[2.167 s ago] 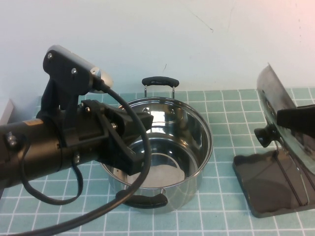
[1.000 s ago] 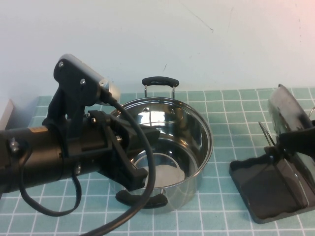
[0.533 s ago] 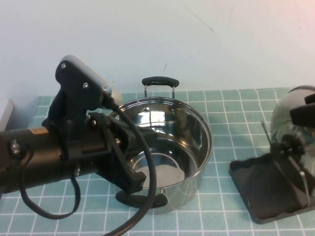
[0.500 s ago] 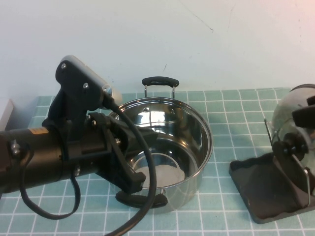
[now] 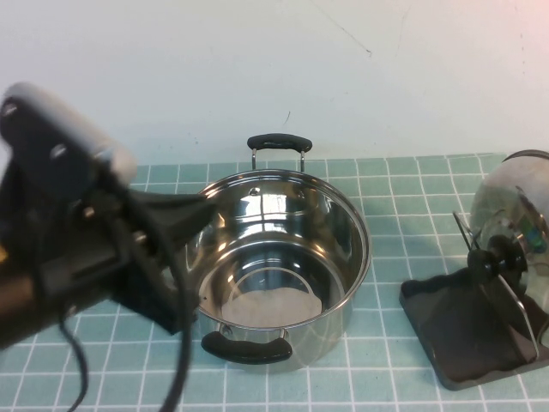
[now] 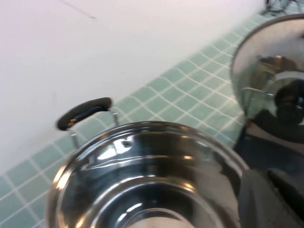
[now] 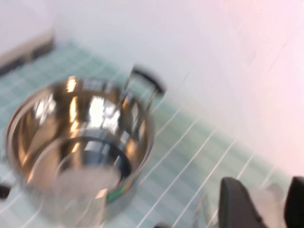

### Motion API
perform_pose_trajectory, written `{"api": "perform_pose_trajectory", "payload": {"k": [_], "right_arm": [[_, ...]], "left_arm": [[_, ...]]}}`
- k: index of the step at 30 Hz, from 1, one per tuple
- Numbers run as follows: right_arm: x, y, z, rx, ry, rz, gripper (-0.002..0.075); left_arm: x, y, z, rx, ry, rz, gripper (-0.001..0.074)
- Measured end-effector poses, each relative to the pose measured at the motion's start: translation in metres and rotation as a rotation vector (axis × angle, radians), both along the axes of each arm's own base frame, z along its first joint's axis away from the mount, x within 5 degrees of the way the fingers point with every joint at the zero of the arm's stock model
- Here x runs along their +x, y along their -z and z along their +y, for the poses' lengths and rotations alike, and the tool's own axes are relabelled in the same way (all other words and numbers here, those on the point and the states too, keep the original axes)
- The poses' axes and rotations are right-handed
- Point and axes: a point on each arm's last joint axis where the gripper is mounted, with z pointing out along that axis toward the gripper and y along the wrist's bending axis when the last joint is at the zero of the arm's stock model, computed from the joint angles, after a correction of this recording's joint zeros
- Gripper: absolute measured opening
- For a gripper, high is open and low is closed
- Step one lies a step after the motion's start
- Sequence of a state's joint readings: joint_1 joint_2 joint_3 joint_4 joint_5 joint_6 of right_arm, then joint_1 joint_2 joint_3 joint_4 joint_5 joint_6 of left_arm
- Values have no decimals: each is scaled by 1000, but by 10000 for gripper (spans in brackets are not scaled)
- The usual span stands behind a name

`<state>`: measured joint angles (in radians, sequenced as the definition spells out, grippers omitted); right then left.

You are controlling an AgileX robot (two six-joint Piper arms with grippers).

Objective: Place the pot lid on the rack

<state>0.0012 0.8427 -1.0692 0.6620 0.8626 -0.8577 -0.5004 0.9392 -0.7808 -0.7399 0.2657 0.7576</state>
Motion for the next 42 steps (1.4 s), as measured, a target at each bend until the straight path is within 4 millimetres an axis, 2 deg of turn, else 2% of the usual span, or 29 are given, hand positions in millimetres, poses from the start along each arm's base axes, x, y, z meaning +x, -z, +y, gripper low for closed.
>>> {"api": "perform_pose_trajectory", "payload": {"k": [5,8,10,15,21,24,31,42], "right_arm": [[-64,-33,-4,3,50,-314,109],[-97,-38,-5,-1,61,-438,46],[-110,-31,-5,1,67,-469,21],[-124,3,-3,3,37,-468,1],[-158,34,5,16,-71,-617,-1],[-161,48,5,24,-67,-635,-1],[-147,70,2,38,-25,-592,-1],[-146,72,2,38,-25,-584,-1]], "left_arm": [[-21,22,24,-71,-133,-61,-1],[-34,35,37,-130,-196,-92,-1],[-42,44,43,-161,-223,-92,-1],[-57,62,53,-211,-246,-75,-1],[-72,75,61,-211,-241,-107,-2],[-74,80,64,-161,-240,-151,-2],[-78,92,60,-107,-186,-107,-1],[-87,104,50,-43,-37,15,-2]]}}
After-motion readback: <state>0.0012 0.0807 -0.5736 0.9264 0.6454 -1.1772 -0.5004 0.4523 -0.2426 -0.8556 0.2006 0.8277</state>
